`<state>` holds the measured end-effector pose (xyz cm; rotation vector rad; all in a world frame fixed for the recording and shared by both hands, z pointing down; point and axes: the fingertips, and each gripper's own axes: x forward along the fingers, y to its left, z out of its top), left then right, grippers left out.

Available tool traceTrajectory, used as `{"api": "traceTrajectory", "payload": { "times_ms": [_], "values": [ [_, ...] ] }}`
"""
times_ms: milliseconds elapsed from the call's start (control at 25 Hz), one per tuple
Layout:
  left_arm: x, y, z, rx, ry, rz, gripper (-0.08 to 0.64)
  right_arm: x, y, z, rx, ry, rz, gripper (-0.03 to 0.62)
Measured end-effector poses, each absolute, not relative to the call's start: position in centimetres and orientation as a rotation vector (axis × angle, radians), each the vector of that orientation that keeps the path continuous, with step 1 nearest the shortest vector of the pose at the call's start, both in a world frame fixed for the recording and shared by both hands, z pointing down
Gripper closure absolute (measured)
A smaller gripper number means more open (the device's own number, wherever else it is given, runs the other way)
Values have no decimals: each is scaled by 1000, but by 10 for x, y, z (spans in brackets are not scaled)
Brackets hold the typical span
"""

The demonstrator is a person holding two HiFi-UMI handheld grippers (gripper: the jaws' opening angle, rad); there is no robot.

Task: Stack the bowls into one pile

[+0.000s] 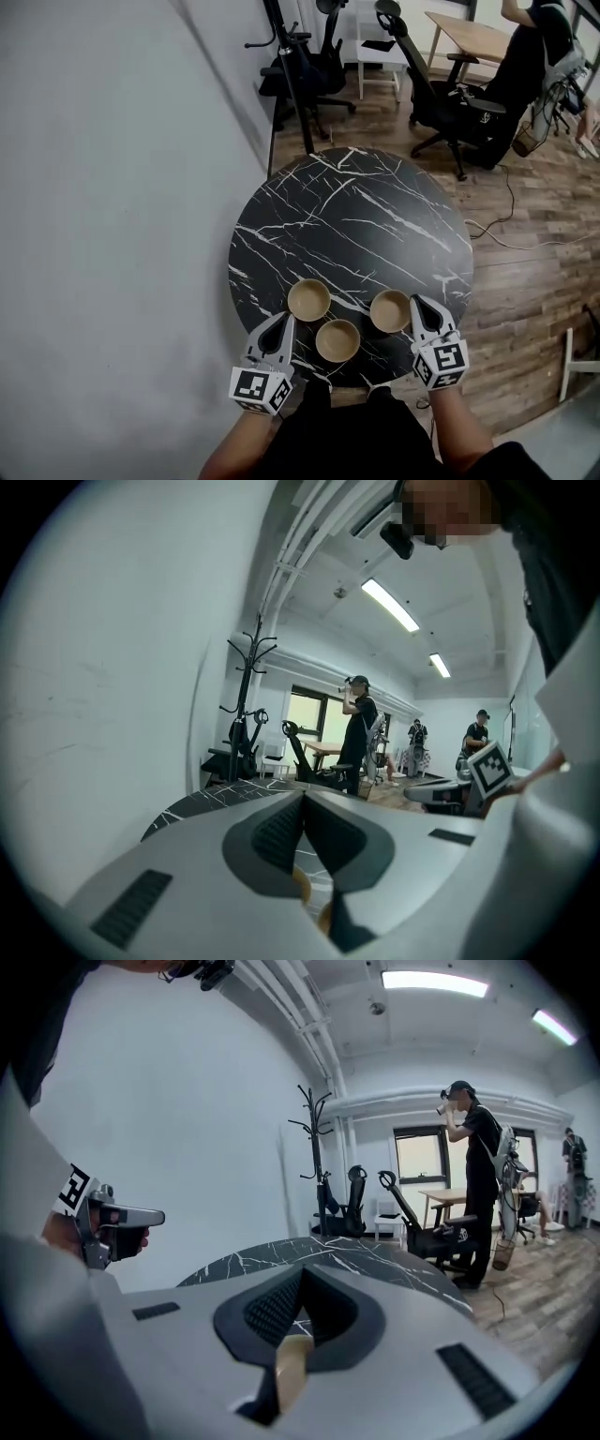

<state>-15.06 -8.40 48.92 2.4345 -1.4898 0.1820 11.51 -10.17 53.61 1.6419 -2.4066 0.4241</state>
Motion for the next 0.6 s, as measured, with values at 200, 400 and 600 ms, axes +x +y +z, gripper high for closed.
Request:
{"api": "traceTrajectory", "payload": {
  "times_ms": [200,400,600],
  "values": [
    [-135,-90,502,2471,-1439,230,548,124,-92,557,1623,-2341,454,583],
    [-119,-93,515,2486,-1394,260,548,126,-86,584,1585,-2279,509,583],
    [-111,-94,530,2492,-1369,315,548,128,-84,602,1551,-2247,546,583]
  ]
}}
